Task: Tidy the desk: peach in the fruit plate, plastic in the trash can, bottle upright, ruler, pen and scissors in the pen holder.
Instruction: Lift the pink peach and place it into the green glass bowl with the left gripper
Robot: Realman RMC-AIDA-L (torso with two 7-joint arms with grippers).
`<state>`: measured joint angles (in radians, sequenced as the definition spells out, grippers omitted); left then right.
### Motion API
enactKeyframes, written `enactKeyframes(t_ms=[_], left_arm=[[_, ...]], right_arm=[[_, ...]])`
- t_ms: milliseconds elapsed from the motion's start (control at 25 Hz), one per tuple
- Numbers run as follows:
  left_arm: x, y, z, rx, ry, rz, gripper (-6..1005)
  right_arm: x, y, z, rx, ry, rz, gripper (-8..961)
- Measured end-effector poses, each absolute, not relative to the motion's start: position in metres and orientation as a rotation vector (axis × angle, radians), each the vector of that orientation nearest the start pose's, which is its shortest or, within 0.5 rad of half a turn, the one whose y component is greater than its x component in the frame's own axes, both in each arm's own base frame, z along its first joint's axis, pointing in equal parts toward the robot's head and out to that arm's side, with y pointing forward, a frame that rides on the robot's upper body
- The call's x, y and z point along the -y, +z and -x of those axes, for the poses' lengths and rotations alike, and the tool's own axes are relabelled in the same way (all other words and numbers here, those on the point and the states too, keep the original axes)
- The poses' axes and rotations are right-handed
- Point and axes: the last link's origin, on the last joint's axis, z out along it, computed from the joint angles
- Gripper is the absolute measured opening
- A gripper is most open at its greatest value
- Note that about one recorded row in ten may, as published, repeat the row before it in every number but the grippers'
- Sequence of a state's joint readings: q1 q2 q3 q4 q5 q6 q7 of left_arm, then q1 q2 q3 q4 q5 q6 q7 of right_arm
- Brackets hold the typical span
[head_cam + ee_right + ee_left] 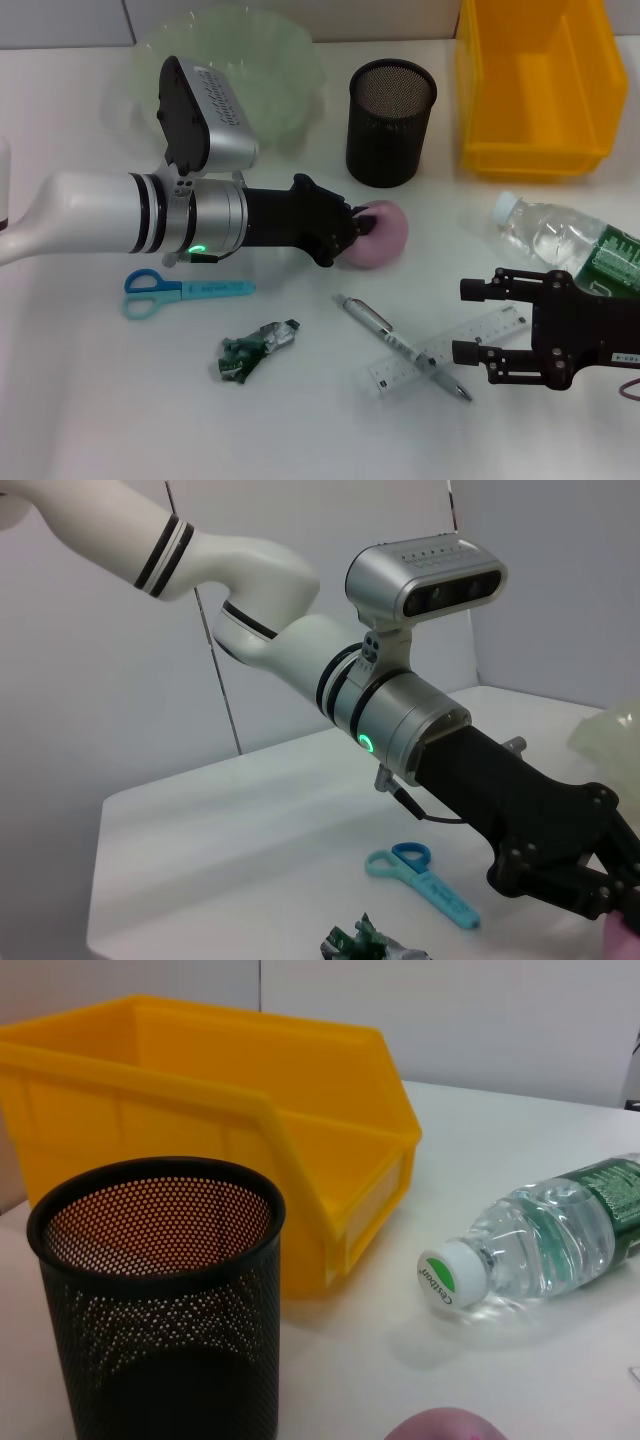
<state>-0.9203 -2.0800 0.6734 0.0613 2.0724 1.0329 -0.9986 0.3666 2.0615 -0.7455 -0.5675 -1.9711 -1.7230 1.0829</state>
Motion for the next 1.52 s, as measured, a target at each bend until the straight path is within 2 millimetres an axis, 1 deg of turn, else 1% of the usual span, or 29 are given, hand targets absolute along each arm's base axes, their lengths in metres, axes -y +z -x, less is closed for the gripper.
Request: enactKeyframes(t_ms=[480, 560, 600, 640, 680, 800, 840, 920, 1000, 1040, 1120, 1160, 1280, 1520], left_arm=[[-0.374, -0.112, 0.21, 0.338, -0.381, 2.835, 43], [-0.372, -0.111, 0.208, 0.34, -0.407, 2.84, 43], [-0.37, -0.108, 0.204, 0.356, -0.483, 2.84, 43], [-0.37, -0.108, 0.204, 0.356, -0.483, 2.84, 43], [-0.369, -0.106, 0.202, 0.363, -0.518, 2.837, 43], [-0.368, -0.094, 0.197, 0.391, -0.679, 2.804, 43], [-0.368, -0.094, 0.197, 0.391, -0.679, 2.804, 43], [-0.367, -0.089, 0.195, 0.397, -0.74, 2.792, 43], [-0.365, -0.079, 0.192, 0.4, -0.854, 2.756, 43], [-0.365, -0.079, 0.192, 0.4, -0.854, 2.756, 43], [-0.364, -0.07, 0.189, 0.4, -0.954, 2.714, 43], [-0.364, -0.07, 0.189, 0.4, -0.954, 2.714, 43], [-0.364, -0.062, 0.185, 0.389, -1.041, 2.67, 43], [-0.363, -0.061, 0.184, 0.377, -1.07, 2.65, 44]], right_arm=[[-0.257, -0.012, -0.297, -0.45, 0.792, 2.832, 735], [-0.256, -0.012, -0.297, -0.45, 0.792, 2.832, 735], [-0.256, -0.012, -0.297, -0.452, 0.792, 2.831, 735], [-0.256, -0.012, -0.297, -0.452, 0.792, 2.831, 735], [-0.256, -0.012, -0.297, -0.453, 0.792, 2.831, 735], [-0.255, -0.012, -0.298, -0.455, 0.792, 2.83, 735], [-0.255, -0.012, -0.298, -0.455, 0.792, 2.83, 735], [-0.255, -0.012, -0.298, -0.457, 0.791, 2.83, 735], [-0.254, -0.012, -0.299, -0.459, 0.791, 2.829, 735], [-0.254, -0.012, -0.299, -0.459, 0.791, 2.829, 735], [-0.254, -0.012, -0.299, -0.459, 0.791, 2.829, 735], [-0.254, -0.012, -0.299, -0.459, 0.791, 2.829, 735], [-0.254, -0.013, -0.298, -0.457, 0.789, 2.834, 735], [-0.254, -0.013, -0.298, -0.457, 0.788, 2.838, 735]])
